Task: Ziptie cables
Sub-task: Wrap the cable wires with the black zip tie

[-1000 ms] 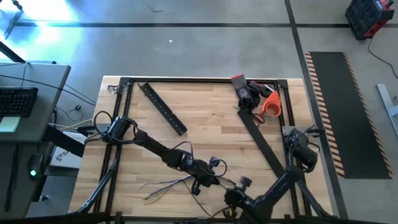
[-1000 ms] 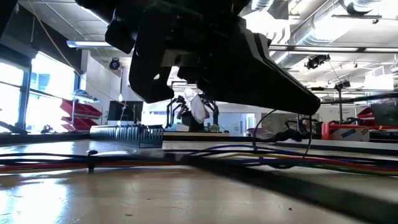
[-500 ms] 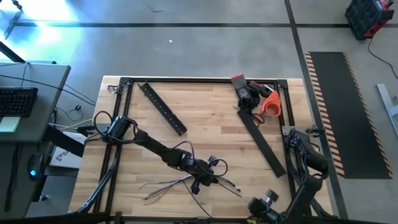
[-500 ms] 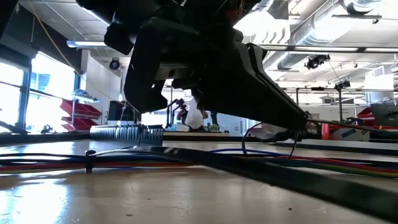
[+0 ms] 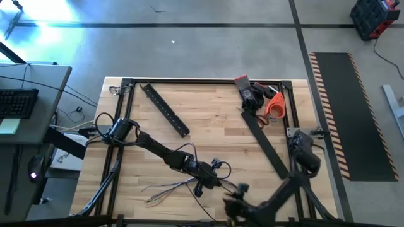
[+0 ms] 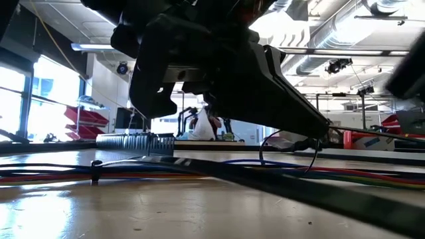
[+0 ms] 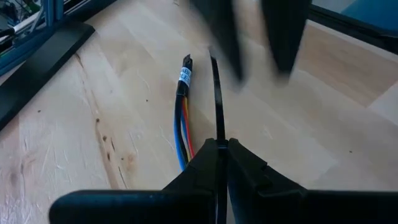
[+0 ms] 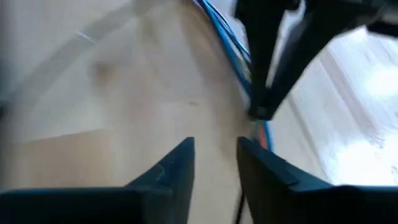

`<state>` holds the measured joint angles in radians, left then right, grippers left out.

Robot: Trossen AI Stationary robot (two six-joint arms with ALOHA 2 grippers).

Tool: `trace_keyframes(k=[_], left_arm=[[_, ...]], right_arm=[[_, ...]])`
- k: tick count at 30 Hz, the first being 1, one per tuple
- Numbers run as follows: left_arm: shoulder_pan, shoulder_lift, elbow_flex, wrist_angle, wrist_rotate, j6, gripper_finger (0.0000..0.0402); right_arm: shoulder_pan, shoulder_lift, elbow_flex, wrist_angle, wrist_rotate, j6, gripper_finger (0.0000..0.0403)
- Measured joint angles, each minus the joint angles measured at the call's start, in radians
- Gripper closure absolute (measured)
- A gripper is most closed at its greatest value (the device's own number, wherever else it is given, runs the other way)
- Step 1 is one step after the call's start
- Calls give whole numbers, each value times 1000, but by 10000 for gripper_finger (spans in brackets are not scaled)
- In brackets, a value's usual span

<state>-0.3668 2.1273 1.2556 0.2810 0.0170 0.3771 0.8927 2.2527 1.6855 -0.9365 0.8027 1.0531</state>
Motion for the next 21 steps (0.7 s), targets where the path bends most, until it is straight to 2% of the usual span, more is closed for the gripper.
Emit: trace_keyframes(k=[2, 5, 10, 16, 19, 21], left_arm=[[0, 0, 0, -2, 0, 0, 401], [-2, 0, 0, -1, 0, 0, 401], [-2, 0, 0, 2, 0, -2, 401], [-3, 0, 0, 2, 1, -6, 401], [-6, 0, 0, 2, 1, -2, 401], [-7, 0, 0, 2, 1, -2, 401]], right_arm=[[-37, 13, -1, -34, -33, 1, 278], [-74, 14, -1, -81, -29, 31, 265], [-91, 14, 7, -134, -30, 69, 265], [-101, 14, 0, -109, -73, 67, 266], [-101, 14, 0, -83, -69, 66, 282], [-101, 14, 0, -74, -66, 67, 309]])
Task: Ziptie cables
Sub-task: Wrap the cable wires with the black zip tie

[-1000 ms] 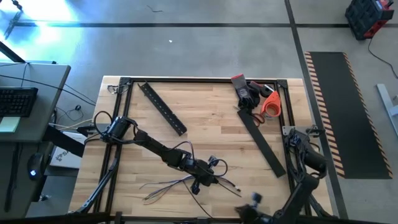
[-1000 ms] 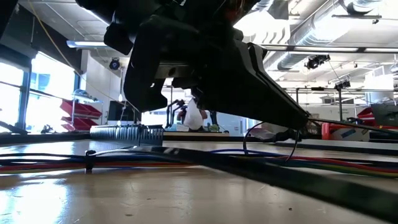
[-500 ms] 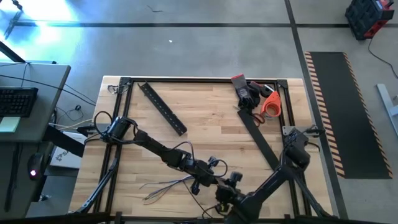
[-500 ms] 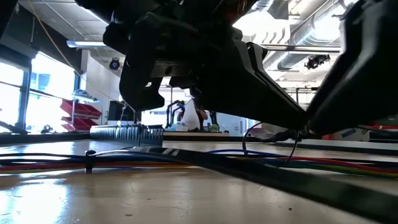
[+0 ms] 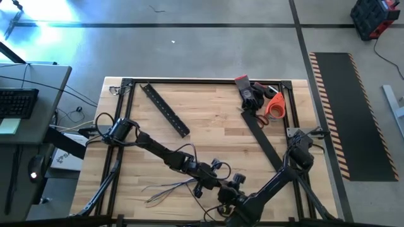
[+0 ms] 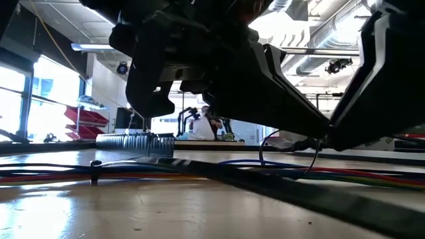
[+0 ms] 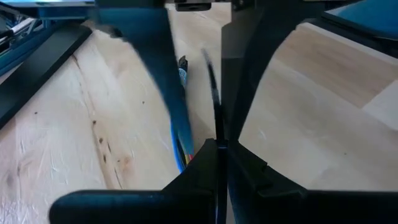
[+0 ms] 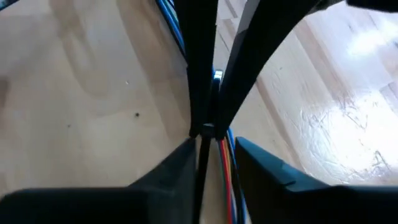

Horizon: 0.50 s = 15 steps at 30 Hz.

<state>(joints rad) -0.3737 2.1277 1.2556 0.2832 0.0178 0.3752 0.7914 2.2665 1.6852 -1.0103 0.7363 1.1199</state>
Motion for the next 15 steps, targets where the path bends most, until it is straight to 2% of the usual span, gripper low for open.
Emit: trace_keyframes(k=[3, 5, 15], left_arm=[[0, 0, 0, 0, -1, 0, 401], [0, 0, 0, -3, -1, 0, 401], [-1, 0, 3, -48, 3, 0, 401]], right_arm=[[0, 0, 0, 12, -15, 1, 371], [0, 0, 1, 13, -16, -3, 392], [66, 0, 36, -9, -64, 150, 402]])
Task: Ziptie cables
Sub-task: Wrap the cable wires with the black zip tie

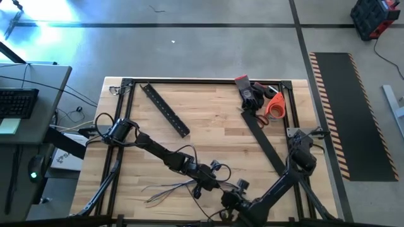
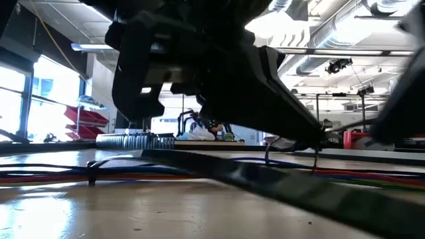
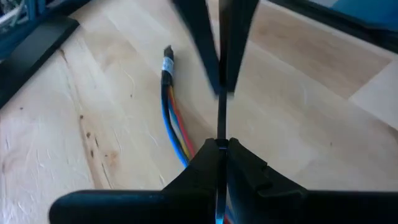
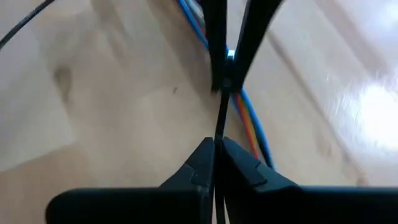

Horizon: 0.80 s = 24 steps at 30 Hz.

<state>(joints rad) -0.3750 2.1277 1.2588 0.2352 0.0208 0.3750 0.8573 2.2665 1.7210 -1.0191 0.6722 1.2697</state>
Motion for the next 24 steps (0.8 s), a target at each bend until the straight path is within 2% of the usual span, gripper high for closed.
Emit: trace_keyframes(k=[13, 19, 21, 24], left_arm=[[1, 0, -2, -57, -8, -7, 401], [2, 0, -3, -57, -9, -7, 401], [2, 0, -3, -57, -8, -7, 401], [2, 0, -3, -56, -8, -7, 401]], right_arm=[[181, 0, 0, -176, -98, 424, 402], [198, -1, 0, -167, -90, 399, 400], [187, -3, 7, -152, -136, 366, 386], [158, -4, 59, -184, -352, 308, 347]])
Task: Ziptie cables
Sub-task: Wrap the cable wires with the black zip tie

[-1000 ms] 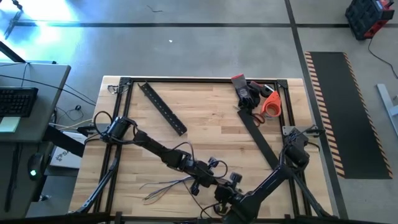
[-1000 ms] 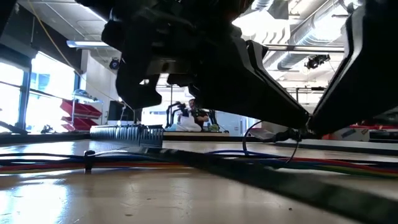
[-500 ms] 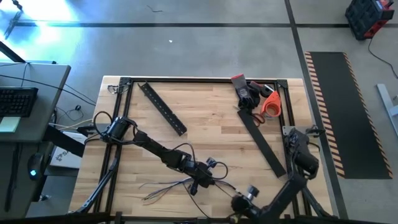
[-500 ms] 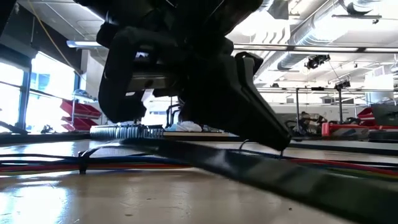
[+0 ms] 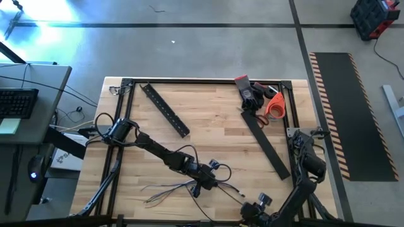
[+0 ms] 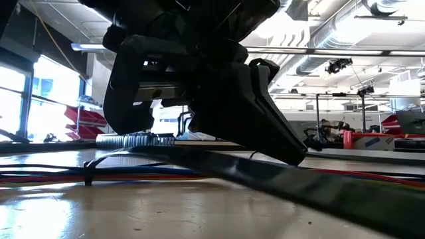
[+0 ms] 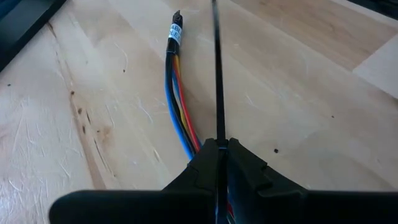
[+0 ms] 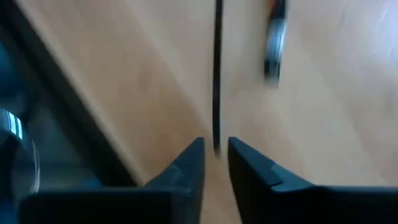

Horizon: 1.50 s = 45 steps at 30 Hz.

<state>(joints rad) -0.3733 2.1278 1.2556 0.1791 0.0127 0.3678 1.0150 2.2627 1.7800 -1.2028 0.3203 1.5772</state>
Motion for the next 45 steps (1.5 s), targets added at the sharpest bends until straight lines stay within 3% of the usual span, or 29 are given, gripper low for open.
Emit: trace_keyframes(k=[2, 4, 6, 8, 11, 13, 16, 30, 38, 45], left_arm=[[0, 0, 0, 0, 0, 0, 401], [0, 0, 0, 2, 0, 0, 401], [0, 0, 0, 3, 0, -1, 401], [0, 0, 0, 4, 0, -1, 401], [-1, 1, 0, 5, 1, -10, 401], [-1, 1, 0, 5, 1, -16, 401], [-1, 1, 0, 5, 1, -17, 401], [-4, 1, 0, 5, 1, -27, 401], [-5, 1, 0, 4, -1, -26, 401], [-6, 1, 0, 0, 0, -26, 401]], right_arm=[[-16, -3, 29, -42, -140, -40, 315], [-16, -3, 56, -50, -141, -118, 282], [-6, -3, 70, 5, 10, -227, 254], [3, -3, 61, 68, 228, -307, 232], [-25, -5, -4, 144, 434, -345, 217], [-54, -1, -63, 231, 503, -389, 215], [-104, 1, -148, 358, 514, -476, 216], [-209, 2, -231, 473, 542, -544, 291], [-217, 2, -231, 482, 495, -557, 389], [-219, 2, -231, 444, 441, -496, 398]])
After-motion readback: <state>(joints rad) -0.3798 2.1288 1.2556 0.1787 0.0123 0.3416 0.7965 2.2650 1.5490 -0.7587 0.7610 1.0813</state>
